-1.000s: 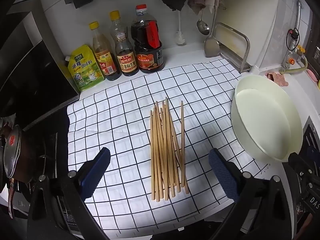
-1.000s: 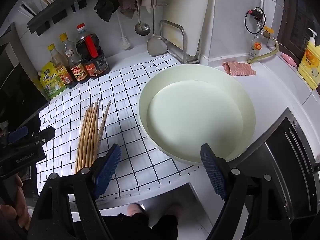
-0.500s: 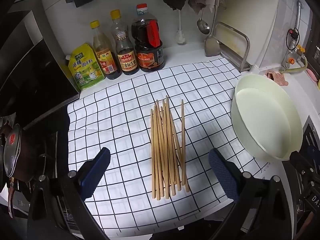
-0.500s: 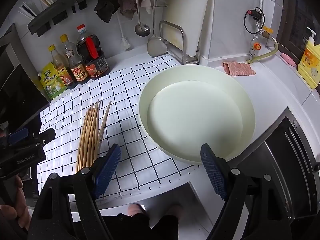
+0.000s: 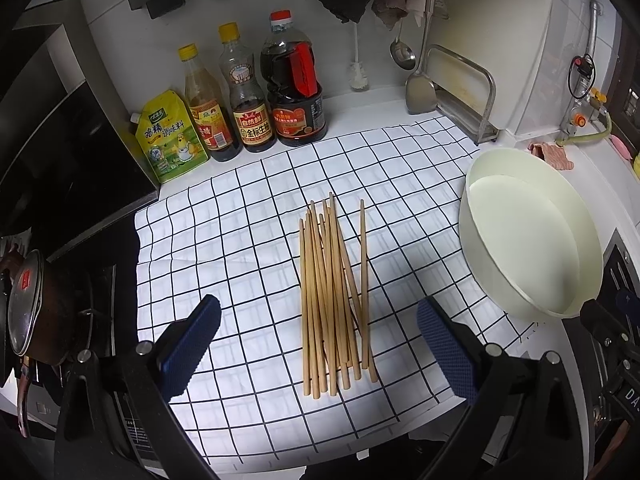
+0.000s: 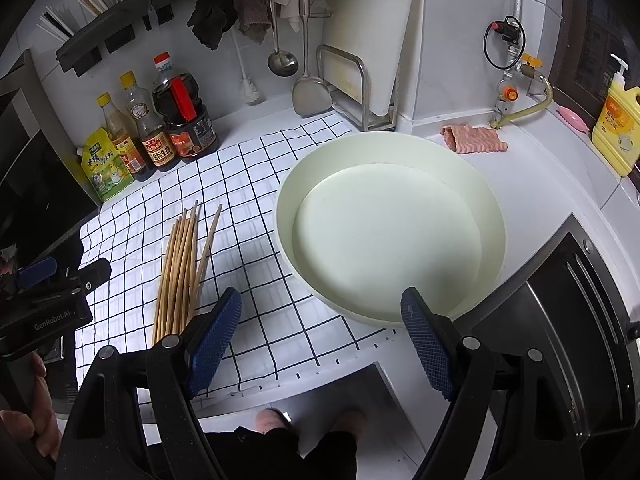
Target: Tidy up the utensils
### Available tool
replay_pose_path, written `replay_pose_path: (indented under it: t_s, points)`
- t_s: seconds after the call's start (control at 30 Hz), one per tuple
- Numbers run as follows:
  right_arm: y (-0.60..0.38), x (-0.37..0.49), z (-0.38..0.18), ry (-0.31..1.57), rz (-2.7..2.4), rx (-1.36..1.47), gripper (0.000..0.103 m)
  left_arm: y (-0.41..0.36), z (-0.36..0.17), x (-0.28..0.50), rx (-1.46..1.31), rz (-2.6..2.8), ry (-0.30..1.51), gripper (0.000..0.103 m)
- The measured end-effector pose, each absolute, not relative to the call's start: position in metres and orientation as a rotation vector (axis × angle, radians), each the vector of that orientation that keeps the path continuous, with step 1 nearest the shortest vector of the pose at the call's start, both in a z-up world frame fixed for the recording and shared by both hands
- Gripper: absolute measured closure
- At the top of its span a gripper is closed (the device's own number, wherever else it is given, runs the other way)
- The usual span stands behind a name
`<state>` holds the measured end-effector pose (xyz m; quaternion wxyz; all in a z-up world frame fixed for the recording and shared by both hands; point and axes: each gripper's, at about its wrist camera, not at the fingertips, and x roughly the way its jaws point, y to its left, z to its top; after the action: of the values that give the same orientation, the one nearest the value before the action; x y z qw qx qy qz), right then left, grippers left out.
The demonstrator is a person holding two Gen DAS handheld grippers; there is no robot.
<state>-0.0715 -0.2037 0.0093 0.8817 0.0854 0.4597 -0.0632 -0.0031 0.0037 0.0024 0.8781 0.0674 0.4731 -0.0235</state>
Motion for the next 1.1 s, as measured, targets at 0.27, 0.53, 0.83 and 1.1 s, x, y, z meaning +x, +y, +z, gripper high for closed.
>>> replay_pose_path:
  t_s: [0.27,0.53,0.83,1.1]
  points:
    - [-0.2048,-0.0723,0.0104,0.954,-0.130,0.180,0.025,0.0033,0.0034,-0.0032,0.142,-0.048,0.986,0.006]
    - [-0.2051,-0.0730,0.0109,0.951,-0.132,0.182,0.025,0.0037,0.0032,-0.0038,0.142,-0.049,0.984,0.006]
    - [-0.2041,-0.0736,0.0103,0.950,-0.134,0.181,0.025,0.0037,0.0028,-0.0044,0.142,-0.049,0.983,0.006]
    - [-0.2036,-0.0734,0.0104,0.948,-0.135,0.179,0.025,0.0042,0.0027,-0.0047,0.142,-0.050,0.983,0.006]
